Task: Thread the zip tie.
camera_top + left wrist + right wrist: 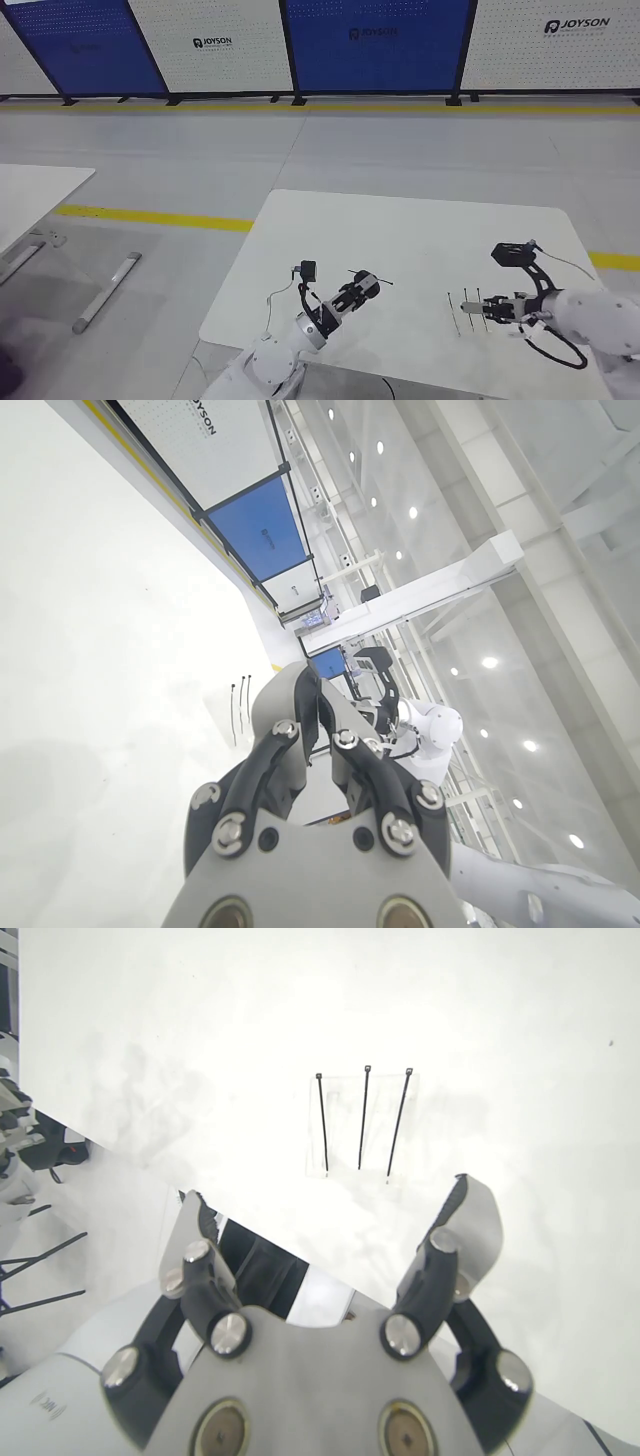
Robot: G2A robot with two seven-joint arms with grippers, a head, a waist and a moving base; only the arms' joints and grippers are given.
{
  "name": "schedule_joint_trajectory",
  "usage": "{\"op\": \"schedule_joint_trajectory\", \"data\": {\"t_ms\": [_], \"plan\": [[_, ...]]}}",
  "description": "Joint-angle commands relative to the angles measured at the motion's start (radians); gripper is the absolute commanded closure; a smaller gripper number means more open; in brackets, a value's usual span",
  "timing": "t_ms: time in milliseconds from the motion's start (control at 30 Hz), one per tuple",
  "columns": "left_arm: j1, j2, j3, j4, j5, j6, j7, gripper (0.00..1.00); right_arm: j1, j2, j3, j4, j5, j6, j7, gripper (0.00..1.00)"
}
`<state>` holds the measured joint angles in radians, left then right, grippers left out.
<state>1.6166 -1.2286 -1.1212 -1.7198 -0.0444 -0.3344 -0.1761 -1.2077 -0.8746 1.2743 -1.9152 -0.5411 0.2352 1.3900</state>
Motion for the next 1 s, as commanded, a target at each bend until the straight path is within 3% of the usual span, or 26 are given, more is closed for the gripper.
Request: {"op": "schedule_joint_trajectory", "data": {"t_ms": [0, 233, 433, 567, 667, 833, 967], "plan": [[0.000, 0.000, 0.000, 0.000, 0.000, 0.000, 0.000, 1.00, 0.000, 0.000, -0.001, 0.000, 0.000, 0.000, 0.000, 0.00], [0.000, 0.000, 0.000, 0.000, 0.000, 0.000, 0.000, 1.00, -0.002, 0.000, -0.001, 0.001, -0.005, -0.001, -0.007, 0.00], [0.000, 0.000, 0.000, 0.000, 0.000, 0.000, 0.000, 1.00, 0.007, 0.005, -0.043, -0.041, -0.086, -0.068, 0.000, 0.00], [0.000, 0.000, 0.000, 0.000, 0.000, 0.000, 0.000, 1.00, 0.056, 0.010, -0.101, -0.035, -0.079, -0.099, 0.000, 0.00], [0.000, 0.000, 0.000, 0.000, 0.000, 0.000, 0.000, 1.00, 0.128, 0.009, -0.160, 0.028, -0.028, -0.125, 0.000, 0.00], [0.000, 0.000, 0.000, 0.000, 0.000, 0.000, 0.000, 1.00, 0.216, -0.009, -0.255, 0.110, -0.007, -0.091, -0.009, 0.00], [0.000, 0.000, 0.000, 0.000, 0.000, 0.000, 0.000, 1.00, 0.196, -0.020, -0.296, 0.113, -0.067, -0.032, -0.103, 0.00]]}}
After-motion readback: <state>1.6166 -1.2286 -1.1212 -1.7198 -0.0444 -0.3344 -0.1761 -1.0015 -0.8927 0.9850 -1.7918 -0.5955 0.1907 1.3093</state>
